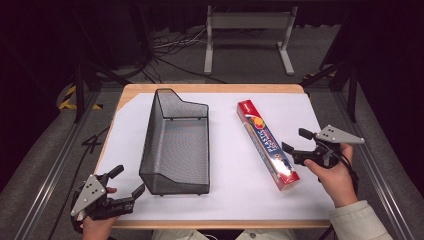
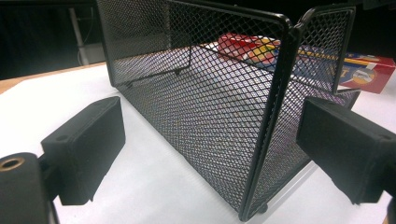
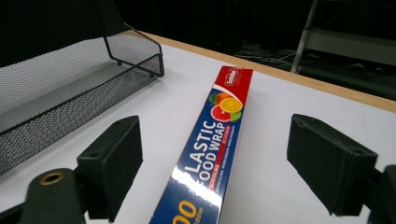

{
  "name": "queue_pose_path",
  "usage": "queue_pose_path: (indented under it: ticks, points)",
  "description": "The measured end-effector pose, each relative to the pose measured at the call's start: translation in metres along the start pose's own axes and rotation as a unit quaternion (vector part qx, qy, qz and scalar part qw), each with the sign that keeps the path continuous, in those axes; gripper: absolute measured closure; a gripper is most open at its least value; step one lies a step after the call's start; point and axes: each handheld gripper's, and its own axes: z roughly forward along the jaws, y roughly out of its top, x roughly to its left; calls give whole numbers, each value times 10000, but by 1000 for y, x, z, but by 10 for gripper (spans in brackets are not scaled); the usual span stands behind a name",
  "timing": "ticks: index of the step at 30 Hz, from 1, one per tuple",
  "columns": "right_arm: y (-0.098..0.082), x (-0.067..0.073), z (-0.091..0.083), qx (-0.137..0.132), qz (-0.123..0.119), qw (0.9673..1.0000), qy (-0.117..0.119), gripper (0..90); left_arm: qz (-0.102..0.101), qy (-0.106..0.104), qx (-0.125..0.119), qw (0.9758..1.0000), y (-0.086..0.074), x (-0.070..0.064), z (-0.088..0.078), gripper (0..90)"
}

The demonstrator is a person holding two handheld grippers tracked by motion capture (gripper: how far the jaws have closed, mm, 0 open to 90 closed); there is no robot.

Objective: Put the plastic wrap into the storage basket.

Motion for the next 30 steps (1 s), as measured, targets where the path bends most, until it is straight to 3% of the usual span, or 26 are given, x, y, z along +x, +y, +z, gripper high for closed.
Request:
queue_pose_path:
  ticks: [2,5,7,13,18,25,30]
  points:
    - [5,0,7,102,-20,9999,35,164,4,7,-8,10000,0,0,0,88]
    - [10,3,19,467,-184,9986,162,163,27,-2,12,10000,0,-1,1,88]
    - [12,3,23,521,-205,9983,177,156,17,5,10,10000,0,-1,1,88]
    - [19,2,45,788,-53,9969,75,154,-6,100,15,9999,-1,2,0,89]
    - [18,2,66,1213,129,9925,44,142,39,183,4,9998,0,1,-1,91]
    - [18,1,84,1377,241,9902,-52,134,7,265,-46,9996,0,3,-2,92]
    - [15,2,94,1744,311,9841,-134,162,40,277,-39,9996,1,3,-3,92]
